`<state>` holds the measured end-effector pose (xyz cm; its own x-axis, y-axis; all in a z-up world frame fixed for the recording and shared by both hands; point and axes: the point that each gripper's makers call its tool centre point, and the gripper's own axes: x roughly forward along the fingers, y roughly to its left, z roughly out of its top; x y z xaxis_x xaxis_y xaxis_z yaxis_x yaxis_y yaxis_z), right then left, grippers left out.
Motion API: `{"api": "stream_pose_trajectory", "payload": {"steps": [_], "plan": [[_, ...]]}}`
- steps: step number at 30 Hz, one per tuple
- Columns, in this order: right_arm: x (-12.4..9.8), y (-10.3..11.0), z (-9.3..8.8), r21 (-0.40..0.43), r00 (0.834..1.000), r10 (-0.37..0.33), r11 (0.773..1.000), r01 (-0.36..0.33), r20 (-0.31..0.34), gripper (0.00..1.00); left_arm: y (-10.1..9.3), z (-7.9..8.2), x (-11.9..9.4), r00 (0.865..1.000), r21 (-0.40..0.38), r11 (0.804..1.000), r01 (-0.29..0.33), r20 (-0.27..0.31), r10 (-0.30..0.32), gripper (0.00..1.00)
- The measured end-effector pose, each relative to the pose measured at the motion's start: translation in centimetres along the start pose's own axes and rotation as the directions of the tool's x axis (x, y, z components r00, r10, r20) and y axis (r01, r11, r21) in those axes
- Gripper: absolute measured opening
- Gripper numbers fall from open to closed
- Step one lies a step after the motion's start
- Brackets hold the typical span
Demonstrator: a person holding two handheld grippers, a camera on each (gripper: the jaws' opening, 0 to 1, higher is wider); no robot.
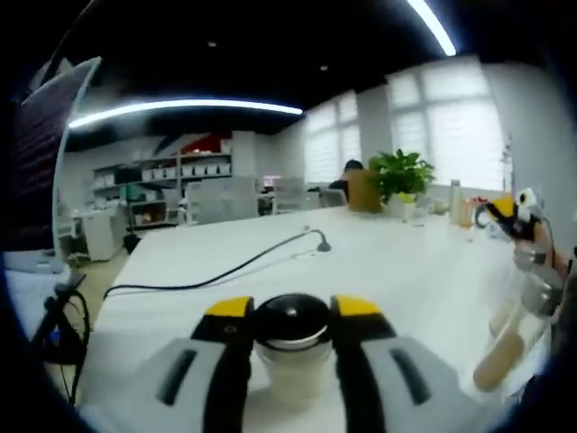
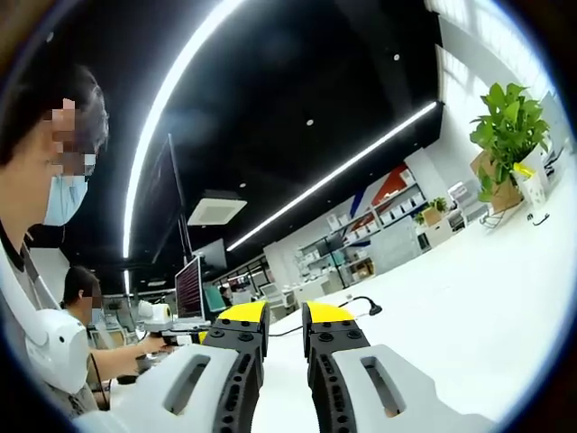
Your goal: Rotate the seasoning bottle until the label or dispensing opening points toward the visible target arrow and the bottle remains upright within the marked orientation range
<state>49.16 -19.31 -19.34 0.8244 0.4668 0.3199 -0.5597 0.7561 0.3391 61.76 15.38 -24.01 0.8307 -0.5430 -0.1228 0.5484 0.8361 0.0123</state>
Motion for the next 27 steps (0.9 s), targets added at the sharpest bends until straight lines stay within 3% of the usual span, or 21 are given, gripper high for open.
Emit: {"api": "stream_pose_trajectory", "payload": {"steps": [4,6,17,23,27], "plan": [[-0.1,0.2,-0.1,0.006,1.0,0.002,1.0,-0.002,0.002,0.13,0.0,0.8,-2.3,0.999,0.084,0.996,-0.032,0.017,0.031,0.35],[0.0,0.4,-0.4,0.01,1.0,0.004,1.0,-0.004,-0.005,0.13,0.0,1.0,-3.4,0.999,0.084,0.996,-0.042,0.02,0.04,0.35],[1.6,1.9,-0.3,0.007,0.998,0.059,0.998,-0.059,-0.007,0.13,0.3,0.8,-8.1,0.995,-0.052,0.996,-0.067,0.069,0.07,0.35],[2.2,2.8,-1.0,0.027,0.996,0.087,0.996,-0.087,-0.02,0.13,-0.1,0.0,-10.7,0.993,-0.065,0.993,-0.096,0.065,0.101,0.35],[2.0,3.0,-1.0,0.013,0.996,0.084,0.996,-0.083,-0.027,0.13,-0.6,0.7,-12.2,0.988,-0.149,0.986,-0.071,0.128,0.09,0.35]]}}
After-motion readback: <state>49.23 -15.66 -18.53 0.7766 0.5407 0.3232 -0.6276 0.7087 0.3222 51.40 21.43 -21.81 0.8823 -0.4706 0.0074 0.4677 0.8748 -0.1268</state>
